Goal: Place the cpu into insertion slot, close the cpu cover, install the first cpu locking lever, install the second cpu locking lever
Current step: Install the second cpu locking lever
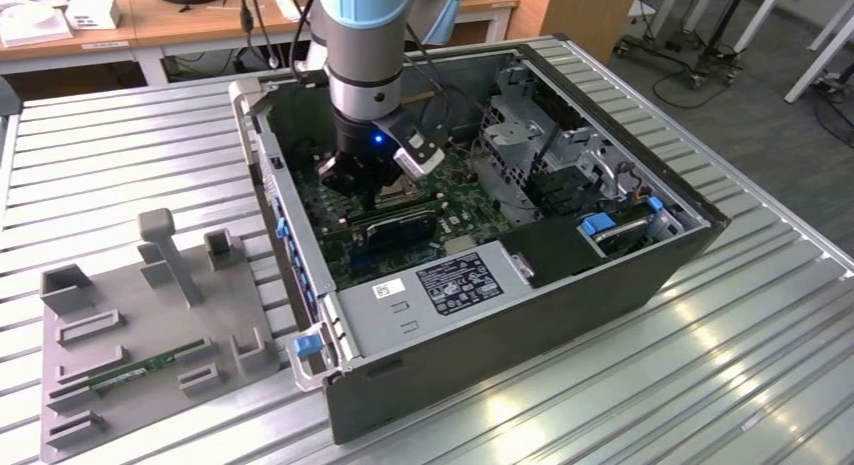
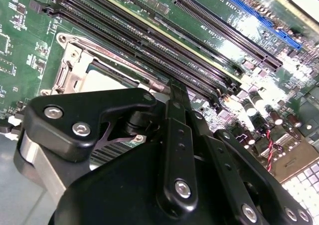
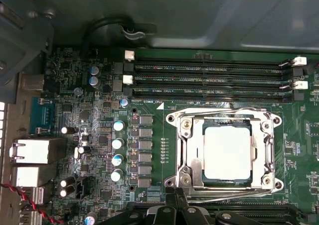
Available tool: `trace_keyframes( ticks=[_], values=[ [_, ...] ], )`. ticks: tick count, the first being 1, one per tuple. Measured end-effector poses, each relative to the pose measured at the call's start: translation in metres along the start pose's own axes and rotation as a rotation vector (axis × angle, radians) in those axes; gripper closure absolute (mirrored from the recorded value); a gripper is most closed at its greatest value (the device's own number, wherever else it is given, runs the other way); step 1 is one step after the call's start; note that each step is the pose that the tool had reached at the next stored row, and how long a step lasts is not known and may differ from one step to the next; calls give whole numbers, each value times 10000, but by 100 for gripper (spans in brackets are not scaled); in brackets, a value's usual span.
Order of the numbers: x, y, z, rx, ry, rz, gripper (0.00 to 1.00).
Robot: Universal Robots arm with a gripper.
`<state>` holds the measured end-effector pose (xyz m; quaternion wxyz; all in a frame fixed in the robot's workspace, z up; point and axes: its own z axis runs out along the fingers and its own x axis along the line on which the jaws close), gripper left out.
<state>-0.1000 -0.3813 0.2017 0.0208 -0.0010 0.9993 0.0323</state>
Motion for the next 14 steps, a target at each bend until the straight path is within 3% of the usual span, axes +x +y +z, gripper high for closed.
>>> trace_keyframes(
  ticks=[14],
  values=[
    [4,19,11,-13,0,1,89]
  ],
)
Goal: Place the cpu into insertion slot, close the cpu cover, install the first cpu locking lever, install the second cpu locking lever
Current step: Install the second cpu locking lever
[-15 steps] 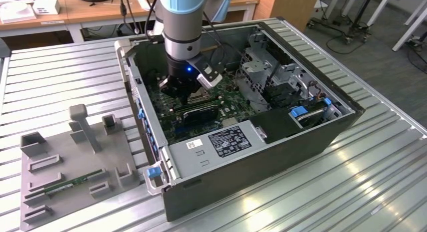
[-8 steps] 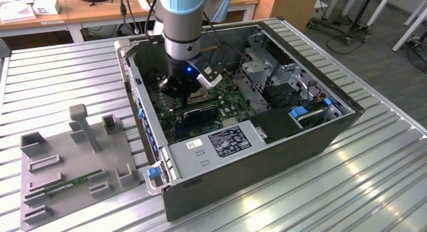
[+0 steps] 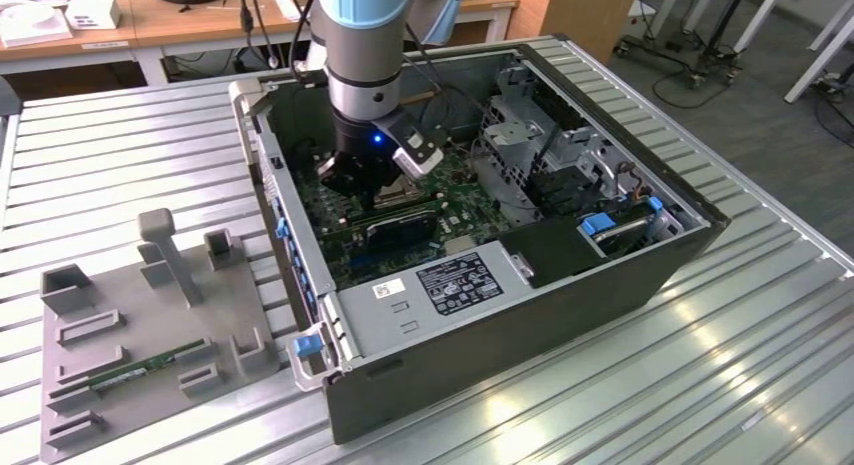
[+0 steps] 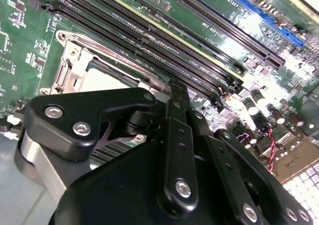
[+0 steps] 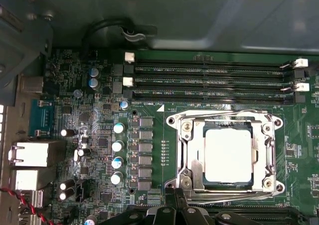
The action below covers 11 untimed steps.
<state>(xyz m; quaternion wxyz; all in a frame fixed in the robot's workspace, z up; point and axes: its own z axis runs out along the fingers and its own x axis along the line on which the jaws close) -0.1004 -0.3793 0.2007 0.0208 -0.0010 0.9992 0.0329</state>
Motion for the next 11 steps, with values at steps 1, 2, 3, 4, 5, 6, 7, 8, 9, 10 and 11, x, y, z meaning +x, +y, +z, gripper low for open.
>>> trace_keyframes(
  ticks=[1,2,3,4,5,6,7,8,9,10,11],
  values=[
    [0,1,1,-2,0,0,89],
    [1,1,1,-2,0,0,89],
    [2,2,2,-1,1,0,89],
    [3,3,4,0,1,0,89],
    [4,4,5,1,1,1,89],
    [6,5,7,1,2,1,89],
    [8,7,9,1,2,0,89],
    [10,9,11,0,1,0,89],
    [12,11,13,-1,1,1,89],
    [14,13,15,-2,0,1,89],
    [15,15,17,-10,1,1,89]
  ],
)
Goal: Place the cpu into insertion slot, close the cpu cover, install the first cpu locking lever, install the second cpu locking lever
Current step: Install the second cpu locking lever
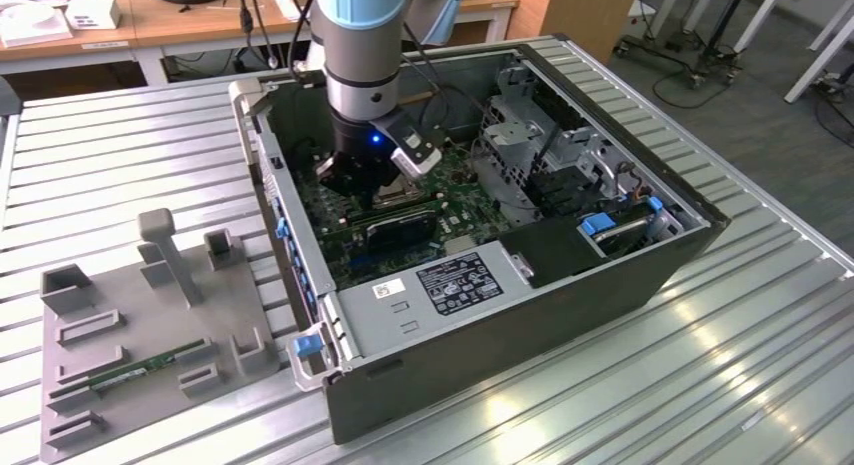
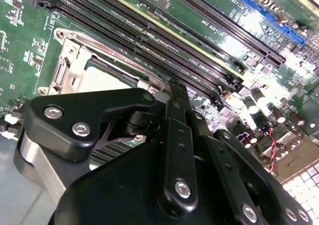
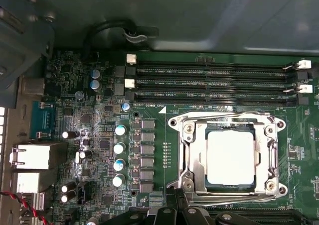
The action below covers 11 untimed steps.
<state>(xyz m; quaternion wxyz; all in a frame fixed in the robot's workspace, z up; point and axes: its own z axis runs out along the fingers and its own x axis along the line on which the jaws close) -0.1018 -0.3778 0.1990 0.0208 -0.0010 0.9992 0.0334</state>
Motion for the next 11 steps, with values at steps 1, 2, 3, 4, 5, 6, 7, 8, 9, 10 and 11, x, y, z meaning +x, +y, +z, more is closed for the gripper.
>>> trace_keyframes(
  ticks=[1,2,3,4,5,6,7,8,9,10,11],
  values=[
    [0,0,0,4,-1,-1,89],
    [0,0,0,6,-2,-1,89],
    [0,0,0,6,-2,-2,89],
    [0,0,0,6,-2,-2,89],
    [0,0,0,6,-2,-2,89],
    [0,0,0,6,-2,-1,89],
    [0,0,0,5,-2,-1,89],
    [0,1,0,3,-2,-1,89],
    [1,1,1,-1,-2,-1,89],
    [1,1,1,-5,-2,-1,89],
    [1,1,1,-9,-2,-1,89]
  ],
)
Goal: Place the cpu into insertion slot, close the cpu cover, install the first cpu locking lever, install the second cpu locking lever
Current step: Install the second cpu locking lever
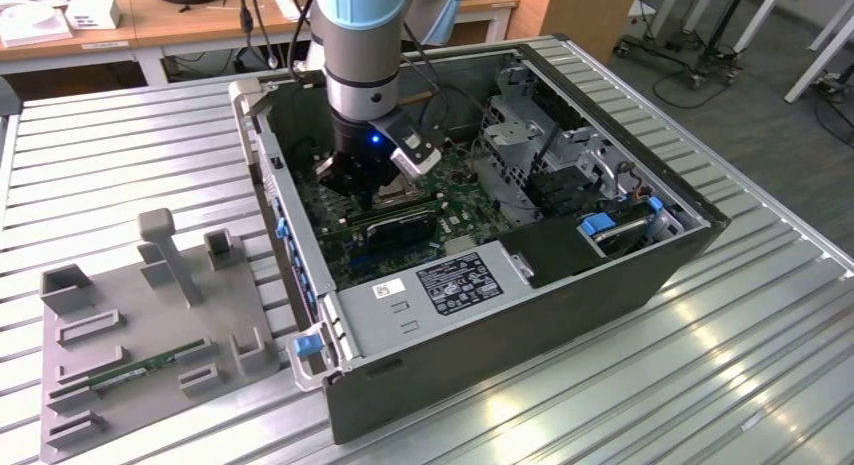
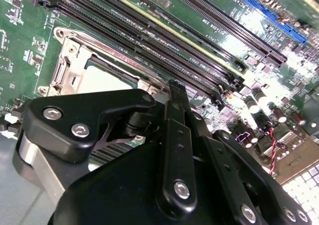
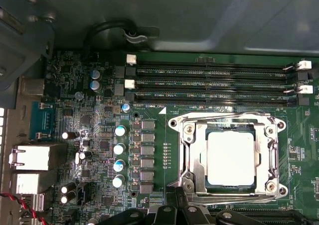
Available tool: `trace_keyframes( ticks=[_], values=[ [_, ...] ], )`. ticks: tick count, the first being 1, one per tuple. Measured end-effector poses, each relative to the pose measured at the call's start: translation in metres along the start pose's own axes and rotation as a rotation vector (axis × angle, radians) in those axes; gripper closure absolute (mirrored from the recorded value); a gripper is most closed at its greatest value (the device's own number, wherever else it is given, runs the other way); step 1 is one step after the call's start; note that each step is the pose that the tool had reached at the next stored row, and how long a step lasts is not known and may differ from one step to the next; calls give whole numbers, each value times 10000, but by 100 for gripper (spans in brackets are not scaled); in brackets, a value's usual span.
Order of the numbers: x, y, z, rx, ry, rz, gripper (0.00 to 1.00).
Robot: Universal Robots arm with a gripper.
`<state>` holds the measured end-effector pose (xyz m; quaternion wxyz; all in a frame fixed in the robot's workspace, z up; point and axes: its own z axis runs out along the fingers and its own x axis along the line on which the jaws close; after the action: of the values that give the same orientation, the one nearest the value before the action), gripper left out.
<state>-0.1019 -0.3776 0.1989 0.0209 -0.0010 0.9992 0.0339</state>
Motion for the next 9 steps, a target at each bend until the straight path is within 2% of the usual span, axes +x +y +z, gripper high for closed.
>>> trace_keyframes(
  ticks=[9],
  values=[
    [4,0,1,-13,-1,1,89]
  ],
)
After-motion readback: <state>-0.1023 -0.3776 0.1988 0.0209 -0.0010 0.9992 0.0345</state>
